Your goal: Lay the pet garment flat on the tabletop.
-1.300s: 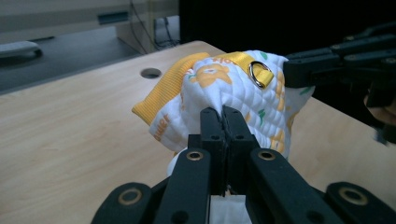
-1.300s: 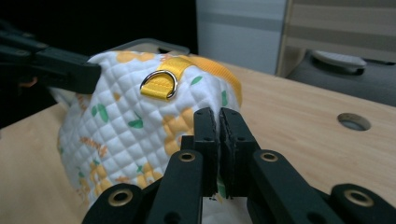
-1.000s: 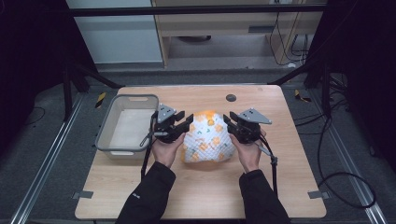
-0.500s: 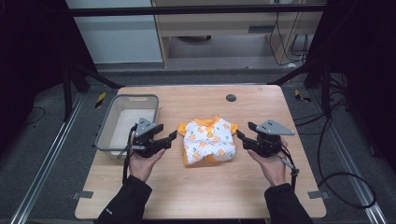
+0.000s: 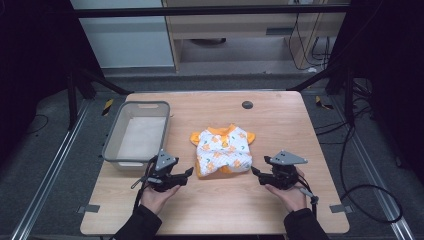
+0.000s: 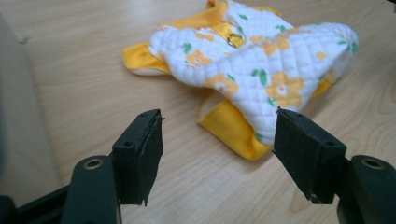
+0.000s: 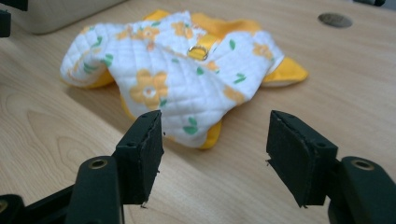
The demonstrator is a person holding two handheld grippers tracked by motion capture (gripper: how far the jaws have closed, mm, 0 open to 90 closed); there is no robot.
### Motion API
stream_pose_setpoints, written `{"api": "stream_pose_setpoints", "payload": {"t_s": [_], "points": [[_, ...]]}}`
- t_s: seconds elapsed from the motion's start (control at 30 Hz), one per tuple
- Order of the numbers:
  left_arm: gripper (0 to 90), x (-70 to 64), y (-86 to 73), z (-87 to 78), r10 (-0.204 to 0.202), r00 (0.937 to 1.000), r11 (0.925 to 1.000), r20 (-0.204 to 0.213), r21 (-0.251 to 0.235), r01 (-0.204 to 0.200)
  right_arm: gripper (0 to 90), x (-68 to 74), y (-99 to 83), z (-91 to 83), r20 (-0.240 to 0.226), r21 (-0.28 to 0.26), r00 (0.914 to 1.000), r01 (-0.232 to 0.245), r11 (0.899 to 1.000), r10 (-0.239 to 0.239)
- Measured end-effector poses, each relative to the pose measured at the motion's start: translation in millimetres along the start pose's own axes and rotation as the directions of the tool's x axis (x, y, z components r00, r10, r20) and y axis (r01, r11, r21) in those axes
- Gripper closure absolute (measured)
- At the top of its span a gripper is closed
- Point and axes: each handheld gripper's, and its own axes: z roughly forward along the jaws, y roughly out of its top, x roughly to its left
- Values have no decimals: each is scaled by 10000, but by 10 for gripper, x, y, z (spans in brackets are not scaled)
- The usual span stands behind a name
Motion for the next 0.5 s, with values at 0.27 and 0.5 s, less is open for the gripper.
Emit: {"api": "stream_pose_setpoints", "payload": {"t_s": [0.27,0.5], "points": [[334,-149,-102,163,422,9988,9974,249,571,-436,360,58,-142,233,-419,597,9991,-30,9982,55],[399,-270,-117,346,699,9966,9944,427,758,-730,392,72,-194,420,-619,954,9980,-89,9954,148]]}}
